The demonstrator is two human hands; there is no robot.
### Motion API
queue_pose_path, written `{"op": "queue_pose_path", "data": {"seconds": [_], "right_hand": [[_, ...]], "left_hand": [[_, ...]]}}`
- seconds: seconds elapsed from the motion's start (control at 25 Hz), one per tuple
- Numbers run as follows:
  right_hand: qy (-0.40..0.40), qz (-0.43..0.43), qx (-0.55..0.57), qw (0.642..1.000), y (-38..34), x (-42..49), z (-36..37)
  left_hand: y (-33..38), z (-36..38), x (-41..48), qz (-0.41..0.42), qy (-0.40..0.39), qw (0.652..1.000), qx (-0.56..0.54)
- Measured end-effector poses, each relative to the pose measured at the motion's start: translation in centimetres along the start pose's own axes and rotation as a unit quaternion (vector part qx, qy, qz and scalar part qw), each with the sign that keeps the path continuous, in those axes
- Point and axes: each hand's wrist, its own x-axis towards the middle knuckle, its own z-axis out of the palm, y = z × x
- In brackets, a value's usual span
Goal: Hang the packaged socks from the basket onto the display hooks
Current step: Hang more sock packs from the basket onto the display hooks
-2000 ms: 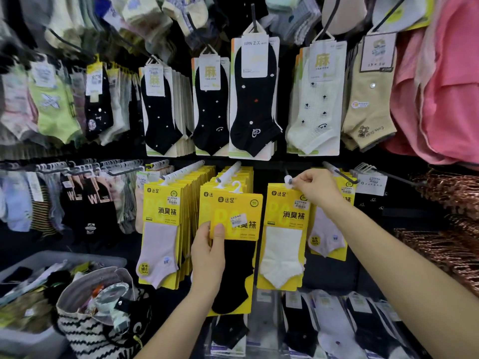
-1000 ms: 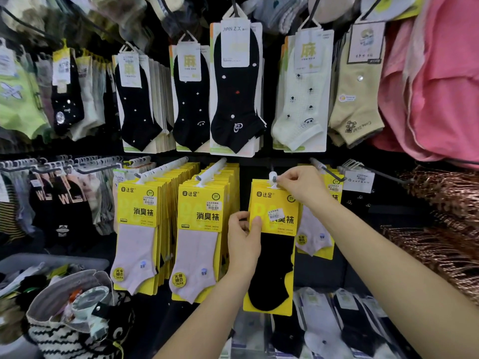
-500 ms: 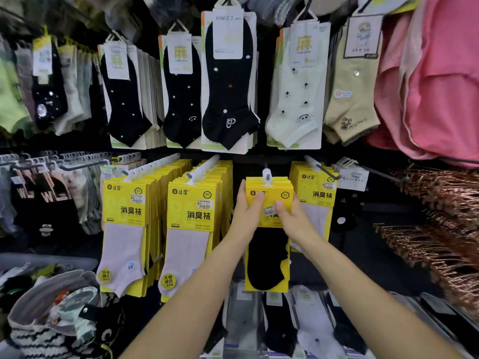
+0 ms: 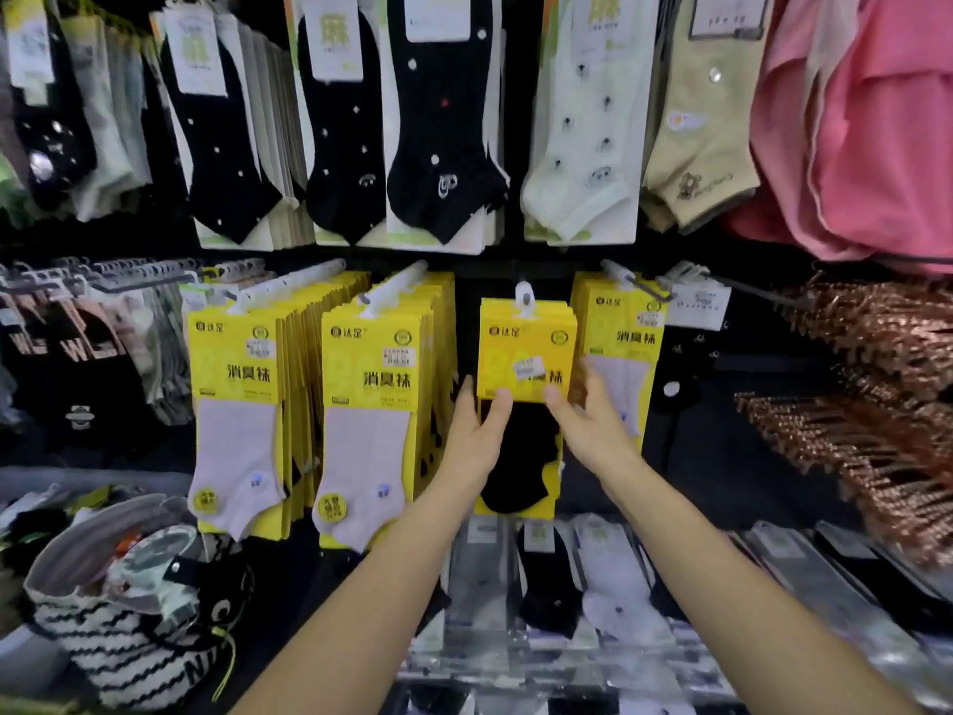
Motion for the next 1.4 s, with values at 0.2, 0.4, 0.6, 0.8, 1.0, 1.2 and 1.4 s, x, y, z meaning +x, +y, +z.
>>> {"op": "queue_pose_path", "data": {"seconds": [0.2, 0.4, 0.6, 0.8, 1.0, 1.2, 1.4], "right_hand": [[0.066, 0.127, -0.061, 0.988, 8.4, -13.0, 2.3], [-0.06, 0.362, -0.046, 0.929, 15.4, -21.7, 8.0], [-0.145, 0.505, -0.13, 0.841, 21.8, -31.0, 11.3], [-0.076, 0.633, -0.109, 0.763, 28.0, -37.3, 13.2], [0.149, 0.759, 0.122, 0.622, 32.6, -39.3, 15.7], [0.264, 0.748, 0.208, 0.573, 35.2, -39.1, 16.1], [0.306, 0.725, 0.247, 0.565, 36.6, -37.7, 16.2]], "left_hand": [[-8.4, -2.8, -12.9, -0.076, 0.006, 0.994, 0.078], [-17.5, -7.3, -23.9, -0.235, 0.033, 0.966, 0.107], [-24.0, -8.9, -31.2, -0.378, 0.024, 0.918, 0.12], [-29.3, -8.3, -34.4, -0.462, 0.035, 0.878, 0.12], [-33.4, -7.6, -35.1, -0.524, 0.039, 0.839, 0.139], [-35.3, -7.0, -34.8, -0.54, 0.032, 0.828, 0.146], [-36.4, -6.9, -34.7, -0.557, 0.025, 0.817, 0.147]]}}
